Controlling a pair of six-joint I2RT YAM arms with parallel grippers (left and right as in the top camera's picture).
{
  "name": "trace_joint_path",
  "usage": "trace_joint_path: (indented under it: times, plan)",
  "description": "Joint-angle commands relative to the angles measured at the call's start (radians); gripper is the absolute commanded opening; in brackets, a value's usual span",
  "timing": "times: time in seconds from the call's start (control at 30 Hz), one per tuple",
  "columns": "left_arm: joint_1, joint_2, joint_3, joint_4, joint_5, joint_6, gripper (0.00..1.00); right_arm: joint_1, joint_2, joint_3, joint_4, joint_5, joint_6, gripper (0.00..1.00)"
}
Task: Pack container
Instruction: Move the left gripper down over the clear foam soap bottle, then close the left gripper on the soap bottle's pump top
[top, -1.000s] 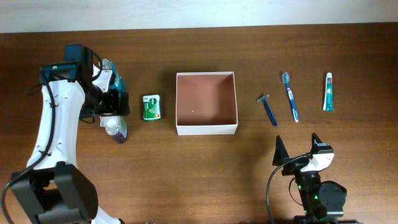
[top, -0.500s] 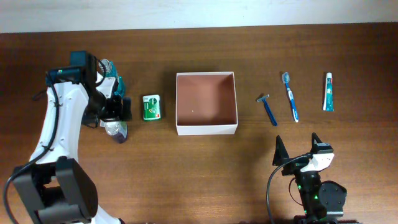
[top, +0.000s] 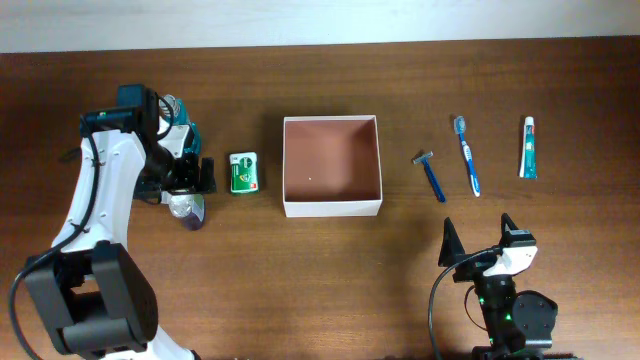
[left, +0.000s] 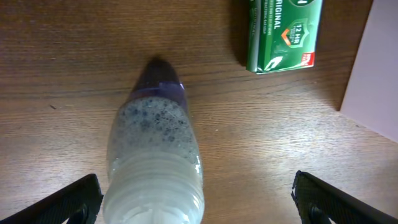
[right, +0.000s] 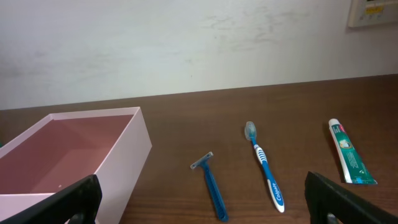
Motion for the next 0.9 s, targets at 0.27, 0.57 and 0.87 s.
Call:
trace_joint_path:
  times: [0.27, 0.57, 0.87]
  plan:
    - [0.005, 0.006, -0.014, 0.0, -0.056, -0.083, 0.99, -0.008, -0.008, -0.008, -0.001, -0.013, -0.007, 0.99]
    - [0.004, 0.024, -0.014, 0.006, -0.113, -0.093, 0.99, -0.008, -0.008, -0.008, -0.001, -0.013, -0.007, 0.99]
    - [0.003, 0.037, -0.014, 0.011, -0.113, -0.093, 0.99, -0.008, -0.008, -0.008, -0.001, -0.013, -0.007, 0.99]
